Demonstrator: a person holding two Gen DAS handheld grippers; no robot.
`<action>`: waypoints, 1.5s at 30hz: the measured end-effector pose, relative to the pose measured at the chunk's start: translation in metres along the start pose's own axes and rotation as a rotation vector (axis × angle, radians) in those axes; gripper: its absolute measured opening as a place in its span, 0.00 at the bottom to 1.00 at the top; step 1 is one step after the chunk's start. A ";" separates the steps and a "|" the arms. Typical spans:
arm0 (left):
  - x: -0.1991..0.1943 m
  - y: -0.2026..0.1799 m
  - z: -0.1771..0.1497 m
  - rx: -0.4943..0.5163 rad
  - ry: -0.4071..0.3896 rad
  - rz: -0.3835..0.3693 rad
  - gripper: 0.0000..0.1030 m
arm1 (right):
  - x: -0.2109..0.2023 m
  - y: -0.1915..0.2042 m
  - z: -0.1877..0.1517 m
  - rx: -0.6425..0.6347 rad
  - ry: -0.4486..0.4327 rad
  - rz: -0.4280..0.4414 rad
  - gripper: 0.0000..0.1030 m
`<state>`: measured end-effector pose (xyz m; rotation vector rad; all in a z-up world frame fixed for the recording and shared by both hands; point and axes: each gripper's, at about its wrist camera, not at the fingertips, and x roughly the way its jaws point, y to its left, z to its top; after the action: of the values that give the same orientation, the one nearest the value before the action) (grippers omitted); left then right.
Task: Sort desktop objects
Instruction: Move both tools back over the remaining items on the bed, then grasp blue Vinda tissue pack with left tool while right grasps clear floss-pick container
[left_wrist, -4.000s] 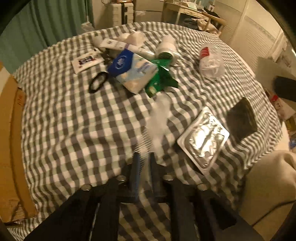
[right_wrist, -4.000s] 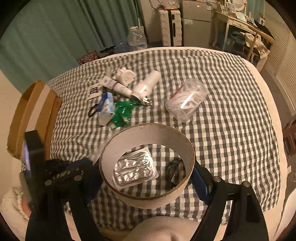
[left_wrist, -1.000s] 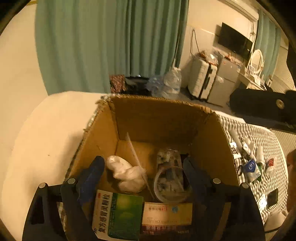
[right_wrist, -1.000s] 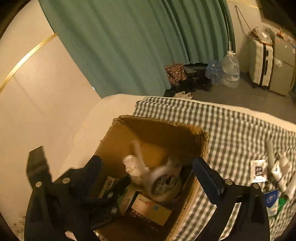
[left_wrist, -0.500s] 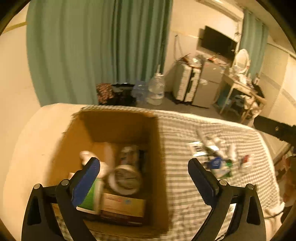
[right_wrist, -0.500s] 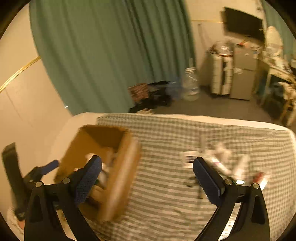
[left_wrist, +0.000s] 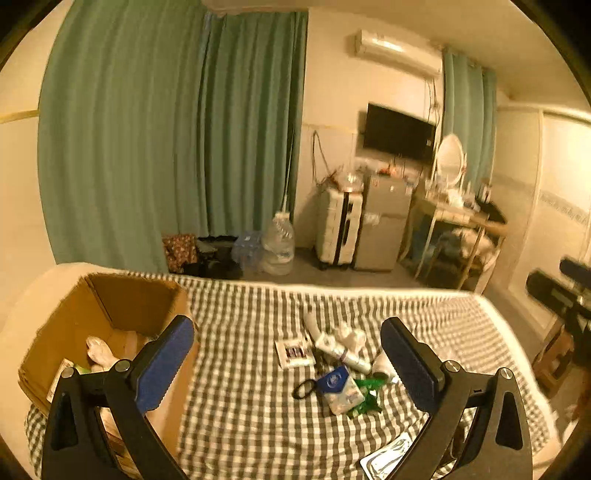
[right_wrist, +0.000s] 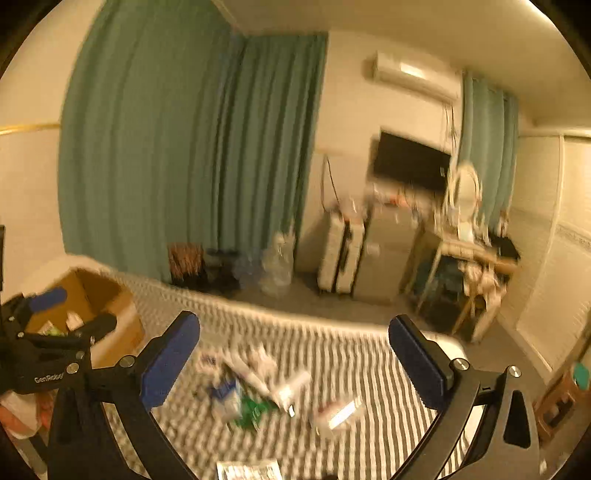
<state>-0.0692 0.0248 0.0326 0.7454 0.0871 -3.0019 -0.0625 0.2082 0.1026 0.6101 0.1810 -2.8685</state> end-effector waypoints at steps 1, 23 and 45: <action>0.011 -0.007 -0.004 0.010 0.032 -0.003 1.00 | 0.011 -0.007 -0.007 0.034 0.048 0.009 1.00; 0.222 -0.045 -0.115 -0.103 0.489 -0.020 1.00 | 0.211 -0.098 -0.149 0.580 0.483 -0.079 1.00; 0.156 -0.023 -0.110 -0.072 0.433 -0.072 0.52 | 0.193 -0.096 -0.179 0.619 0.596 -0.012 0.62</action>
<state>-0.1565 0.0501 -0.1365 1.3945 0.2391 -2.8248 -0.1869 0.2970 -0.1320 1.5594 -0.6424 -2.6342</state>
